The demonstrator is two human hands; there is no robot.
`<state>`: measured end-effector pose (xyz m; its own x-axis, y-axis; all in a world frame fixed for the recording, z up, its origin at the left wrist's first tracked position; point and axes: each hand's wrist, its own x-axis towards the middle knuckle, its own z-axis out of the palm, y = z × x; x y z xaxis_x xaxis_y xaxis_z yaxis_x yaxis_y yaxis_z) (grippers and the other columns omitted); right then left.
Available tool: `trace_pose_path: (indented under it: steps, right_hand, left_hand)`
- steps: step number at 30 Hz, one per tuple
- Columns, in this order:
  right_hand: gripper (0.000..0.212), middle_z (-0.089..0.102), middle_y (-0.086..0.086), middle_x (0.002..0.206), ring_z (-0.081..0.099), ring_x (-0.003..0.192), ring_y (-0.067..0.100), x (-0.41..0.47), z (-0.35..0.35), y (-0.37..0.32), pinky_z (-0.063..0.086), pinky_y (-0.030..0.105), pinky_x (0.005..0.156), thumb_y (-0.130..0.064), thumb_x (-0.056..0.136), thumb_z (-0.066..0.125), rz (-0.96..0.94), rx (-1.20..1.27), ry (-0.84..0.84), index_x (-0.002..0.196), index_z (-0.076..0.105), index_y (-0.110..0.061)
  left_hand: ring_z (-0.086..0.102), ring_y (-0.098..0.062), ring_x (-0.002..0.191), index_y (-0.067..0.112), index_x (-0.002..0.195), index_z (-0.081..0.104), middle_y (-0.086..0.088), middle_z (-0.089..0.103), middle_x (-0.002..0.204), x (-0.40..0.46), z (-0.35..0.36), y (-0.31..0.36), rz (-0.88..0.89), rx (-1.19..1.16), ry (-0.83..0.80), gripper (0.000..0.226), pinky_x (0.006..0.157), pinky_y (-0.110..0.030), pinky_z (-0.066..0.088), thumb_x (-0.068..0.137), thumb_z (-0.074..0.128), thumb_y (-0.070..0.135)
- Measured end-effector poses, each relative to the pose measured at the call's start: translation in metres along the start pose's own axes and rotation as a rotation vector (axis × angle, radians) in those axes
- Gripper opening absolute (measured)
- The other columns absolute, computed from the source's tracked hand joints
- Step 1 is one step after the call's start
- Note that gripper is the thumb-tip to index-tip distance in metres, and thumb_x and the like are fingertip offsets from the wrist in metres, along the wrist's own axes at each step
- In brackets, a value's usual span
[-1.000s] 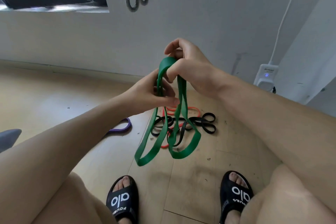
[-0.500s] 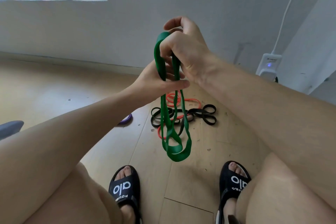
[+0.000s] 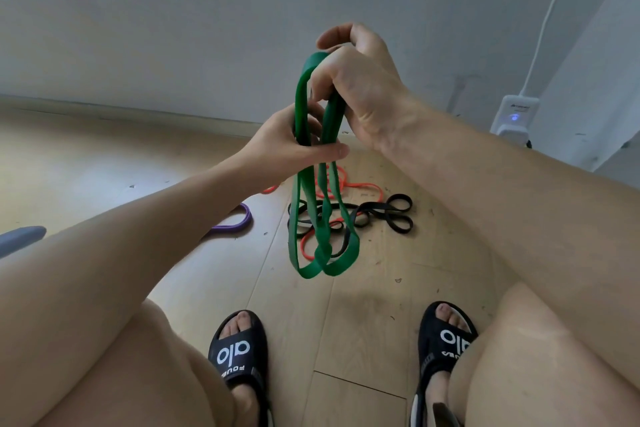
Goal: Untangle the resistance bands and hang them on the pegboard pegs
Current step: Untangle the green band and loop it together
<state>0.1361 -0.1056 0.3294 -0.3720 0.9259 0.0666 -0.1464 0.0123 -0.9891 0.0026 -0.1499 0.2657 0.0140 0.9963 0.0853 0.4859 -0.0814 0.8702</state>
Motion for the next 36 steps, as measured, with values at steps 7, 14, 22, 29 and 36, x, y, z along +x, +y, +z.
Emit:
trace_pose_path:
  steps: [7, 14, 22, 29, 36]
  right_hand:
    - [0.043, 0.055, 0.013, 0.096, 0.057, 0.081, 0.024, 0.000, 0.004, -0.001, 0.051, 0.029, 0.059, 0.015, 0.065, 0.057, -0.004, 0.001, 0.013, 0.099, 0.055, -0.010]
    - [0.044, 0.057, 0.012, 0.095, 0.058, 0.086, 0.026, 0.000, 0.008, 0.002, 0.049, 0.030, 0.063, 0.013, 0.060, 0.058, 0.001, -0.007, 0.015, 0.096, 0.055, -0.013]
    - [0.044, 0.058, 0.014, 0.102, 0.061, 0.084, 0.026, -0.002, 0.012, 0.001, 0.056, 0.030, 0.060, 0.013, 0.064, 0.058, 0.013, 0.015, 0.025, 0.100, 0.056, -0.013]
    - [0.042, 0.056, 0.013, 0.100, 0.059, 0.082, 0.025, -0.005, 0.013, -0.002, 0.052, 0.027, 0.051, 0.014, 0.067, 0.057, 0.022, 0.037, 0.022, 0.099, 0.054, -0.014]
    - [0.042, 0.055, 0.012, 0.097, 0.057, 0.081, 0.024, -0.004, 0.011, -0.003, 0.051, 0.026, 0.054, 0.014, 0.066, 0.056, 0.007, 0.039, 0.024, 0.097, 0.055, -0.013]
  left_hand:
    - [0.071, -0.011, 0.090, 0.018, 0.110, 0.064, -0.001, 0.074, 0.102, -0.002, 0.000, 0.003, 0.000, 0.053, 0.024, 0.045, 0.090, -0.039, 0.056, 0.075, 0.088, 0.034]
    - [0.072, -0.007, 0.088, 0.026, 0.108, 0.064, 0.007, 0.076, 0.094, -0.006, -0.013, -0.001, -0.025, 0.209, 0.049, 0.054, 0.092, -0.044, 0.058, 0.068, 0.087, 0.054]
    - [0.073, -0.010, 0.099, 0.027, 0.115, 0.063, 0.007, 0.076, 0.103, -0.007, -0.007, 0.002, 0.003, 0.136, 0.026, 0.052, 0.097, -0.046, 0.056, 0.073, 0.084, 0.049]
    - [0.069, -0.001, 0.074, 0.008, 0.123, 0.061, -0.011, 0.075, 0.105, -0.009, -0.001, 0.006, 0.007, -0.016, -0.036, 0.037, 0.067, -0.014, 0.052, 0.090, 0.076, 0.010]
    - [0.073, -0.029, 0.098, 0.006, 0.122, 0.060, -0.020, 0.071, 0.108, -0.005, -0.002, 0.001, 0.013, -0.064, -0.044, 0.043, 0.087, -0.039, 0.061, 0.085, 0.081, 0.011]
